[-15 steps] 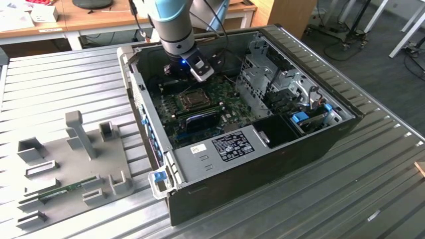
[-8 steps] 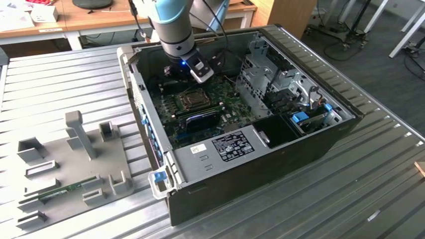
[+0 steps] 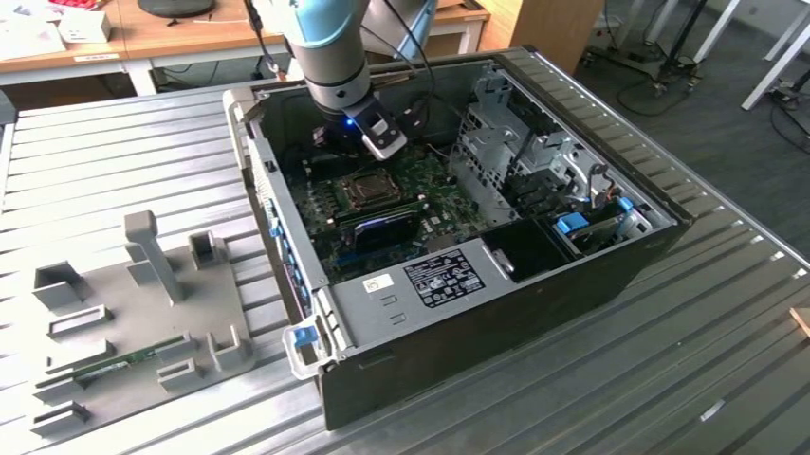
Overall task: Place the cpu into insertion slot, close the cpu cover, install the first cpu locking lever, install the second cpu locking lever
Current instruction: 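Install the first cpu locking lever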
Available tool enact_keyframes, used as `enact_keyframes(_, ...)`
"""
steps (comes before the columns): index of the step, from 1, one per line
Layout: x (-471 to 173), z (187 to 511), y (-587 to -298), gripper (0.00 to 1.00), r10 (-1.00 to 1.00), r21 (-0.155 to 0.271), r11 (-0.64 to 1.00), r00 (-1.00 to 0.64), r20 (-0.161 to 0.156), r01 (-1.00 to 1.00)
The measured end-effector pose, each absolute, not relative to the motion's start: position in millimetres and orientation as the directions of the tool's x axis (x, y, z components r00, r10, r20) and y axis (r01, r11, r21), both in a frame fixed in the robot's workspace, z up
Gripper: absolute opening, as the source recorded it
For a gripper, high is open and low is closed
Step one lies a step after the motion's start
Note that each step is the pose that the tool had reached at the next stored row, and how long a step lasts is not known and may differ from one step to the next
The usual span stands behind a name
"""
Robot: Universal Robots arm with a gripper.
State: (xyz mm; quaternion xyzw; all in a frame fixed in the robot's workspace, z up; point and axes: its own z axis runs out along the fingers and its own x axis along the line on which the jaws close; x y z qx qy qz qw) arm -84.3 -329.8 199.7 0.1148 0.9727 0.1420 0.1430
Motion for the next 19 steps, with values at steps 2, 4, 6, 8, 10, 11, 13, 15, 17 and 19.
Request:
enact_keyframes(2,-84.3,199.3,-329.7,0.11,0.265,0.309,0.933,-0.932,-0.246,0.184)
enact_keyframes(4,-84.5,198.9,-329.2,0.11,0.266,0.309,0.933,-0.932,-0.246,0.185)
enact_keyframes(6,-84.6,198.6,-328.5,0.11,0.268,0.309,0.933,-0.932,-0.246,0.186)
enact_keyframes(8,-84.8,198.4,-327.9,0.11,0.269,0.309,0.932,-0.931,-0.246,0.188)
enact_keyframes(10,-85.0,198.2,-327.6,0.11,0.270,0.309,0.932,-0.931,-0.246,0.189)
enact_keyframes(11,-85.0,197.9,-327.5,0.11,0.271,0.309,0.932,-0.931,-0.246,0.189)
enact_keyframes(13,-85.0,197.2,-327.5,0.11,0.272,0.309,0.932,-0.930,-0.246,0.191)
enact_keyframes(15,-85.0,196.4,-327.5,0.11,0.273,0.308,0.932,-0.930,-0.246,0.192)
enact_keyframes(17,-85.0,195.6,-327.5,0.11,0.275,0.305,0.932,-0.929,-0.247,0.194)
enact_keyframes(19,-85.0,194.8,-327.5,0.11,0.276,0.303,0.933,-0.929,-0.248,0.196)
